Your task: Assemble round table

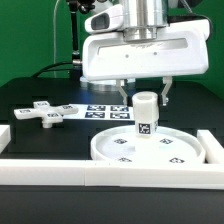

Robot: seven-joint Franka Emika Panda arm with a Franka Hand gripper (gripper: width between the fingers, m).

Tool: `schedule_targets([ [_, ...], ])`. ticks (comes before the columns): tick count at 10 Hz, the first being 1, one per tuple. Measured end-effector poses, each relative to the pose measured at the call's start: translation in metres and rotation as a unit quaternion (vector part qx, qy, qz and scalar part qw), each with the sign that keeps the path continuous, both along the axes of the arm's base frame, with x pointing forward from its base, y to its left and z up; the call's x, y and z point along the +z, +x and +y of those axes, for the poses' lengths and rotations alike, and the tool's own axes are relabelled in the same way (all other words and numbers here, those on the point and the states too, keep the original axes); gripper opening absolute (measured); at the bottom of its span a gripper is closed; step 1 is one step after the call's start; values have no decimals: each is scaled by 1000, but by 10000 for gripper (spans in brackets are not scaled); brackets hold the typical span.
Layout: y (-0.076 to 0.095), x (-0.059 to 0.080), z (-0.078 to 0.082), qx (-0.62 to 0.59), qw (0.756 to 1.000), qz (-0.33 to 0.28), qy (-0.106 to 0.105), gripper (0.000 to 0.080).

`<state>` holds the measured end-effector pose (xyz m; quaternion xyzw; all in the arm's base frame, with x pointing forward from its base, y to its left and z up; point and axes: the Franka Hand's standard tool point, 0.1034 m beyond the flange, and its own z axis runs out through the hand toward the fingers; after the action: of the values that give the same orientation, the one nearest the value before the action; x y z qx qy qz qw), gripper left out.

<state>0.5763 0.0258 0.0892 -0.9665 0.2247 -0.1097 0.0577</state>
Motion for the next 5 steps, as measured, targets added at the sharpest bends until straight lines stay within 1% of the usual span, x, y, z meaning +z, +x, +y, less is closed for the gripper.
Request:
schedule_targets([
  [3, -4, 0, -2, -120, 992, 8, 26, 412],
  [5, -8, 0, -3, -211, 976, 21, 55, 413],
])
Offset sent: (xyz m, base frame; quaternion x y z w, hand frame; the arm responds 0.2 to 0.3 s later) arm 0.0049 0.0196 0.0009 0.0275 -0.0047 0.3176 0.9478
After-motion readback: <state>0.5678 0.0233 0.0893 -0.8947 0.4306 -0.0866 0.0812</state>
